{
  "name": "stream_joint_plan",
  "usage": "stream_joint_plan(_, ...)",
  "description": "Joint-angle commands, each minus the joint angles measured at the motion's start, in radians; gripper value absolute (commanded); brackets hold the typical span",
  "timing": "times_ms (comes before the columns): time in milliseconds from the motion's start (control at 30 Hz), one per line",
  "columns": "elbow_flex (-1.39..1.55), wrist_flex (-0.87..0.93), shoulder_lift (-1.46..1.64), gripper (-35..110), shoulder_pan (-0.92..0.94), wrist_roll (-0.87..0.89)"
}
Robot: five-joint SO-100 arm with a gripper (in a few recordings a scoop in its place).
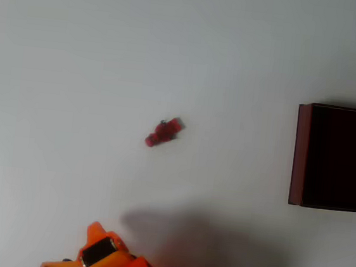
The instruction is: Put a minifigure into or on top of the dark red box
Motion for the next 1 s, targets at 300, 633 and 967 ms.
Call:
stream_joint_plan(300, -0.002, 0.017, 0.011, 1, -0.020, 0.015)
stream_joint_plan(633, -0.002, 0.017, 0.011, 2, -0.020, 0.014)
stream_joint_plan(967, -0.012, 0.021, 0.060, 21, 0.057, -0.041)
